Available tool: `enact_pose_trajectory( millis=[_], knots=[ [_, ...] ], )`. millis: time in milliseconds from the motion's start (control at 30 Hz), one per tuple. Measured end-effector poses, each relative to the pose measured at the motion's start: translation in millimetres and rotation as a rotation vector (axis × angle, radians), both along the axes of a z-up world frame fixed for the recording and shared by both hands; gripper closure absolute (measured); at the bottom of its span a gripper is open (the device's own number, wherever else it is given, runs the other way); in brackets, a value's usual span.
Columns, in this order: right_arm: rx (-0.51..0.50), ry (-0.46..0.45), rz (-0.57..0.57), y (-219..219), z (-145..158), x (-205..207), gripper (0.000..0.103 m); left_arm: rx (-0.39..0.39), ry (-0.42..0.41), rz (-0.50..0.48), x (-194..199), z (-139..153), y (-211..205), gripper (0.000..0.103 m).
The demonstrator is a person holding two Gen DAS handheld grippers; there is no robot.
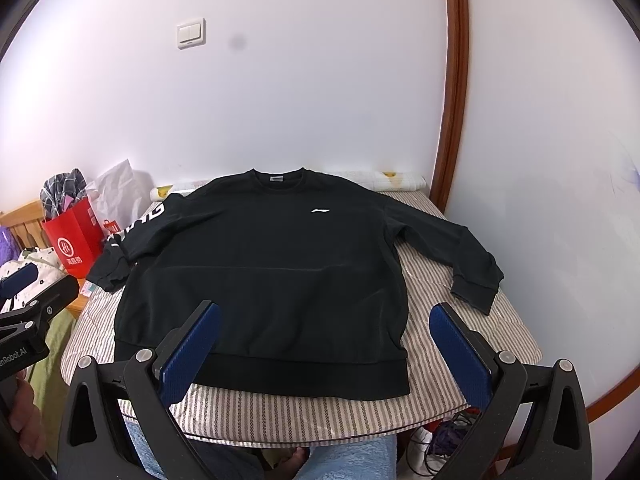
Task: Fold small clothes
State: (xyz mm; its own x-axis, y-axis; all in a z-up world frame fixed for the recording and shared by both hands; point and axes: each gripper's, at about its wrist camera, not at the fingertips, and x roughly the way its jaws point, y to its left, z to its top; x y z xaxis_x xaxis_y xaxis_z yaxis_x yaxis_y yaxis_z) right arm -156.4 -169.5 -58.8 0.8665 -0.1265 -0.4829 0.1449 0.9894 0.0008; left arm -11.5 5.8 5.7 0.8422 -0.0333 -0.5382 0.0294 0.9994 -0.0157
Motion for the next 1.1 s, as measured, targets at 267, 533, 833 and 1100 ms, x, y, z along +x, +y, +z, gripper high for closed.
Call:
enact_pose_trajectory(
  millis=[267,533,833,1100],
  knots=[
    [-0.001,0.001,-0.001,1,1,1,0.0,-0.002,-0.012,-0.005,-4,1,0,0.0],
    [-0.004,-0.001,-0.01,0,2,2,0.0,-0.009,-0.015,-0.017,-1,3,2,0.0],
    [-0.016,-0.011,-0.014,5,4,1,0.0,-0.013,-0.006,-0.016,1,2,3,0.0],
    [-0.026,-0.009,-0.001,11,7,9,0.0,-0.066,0.005,-0.017,17,-2,17,0.001]
  ],
)
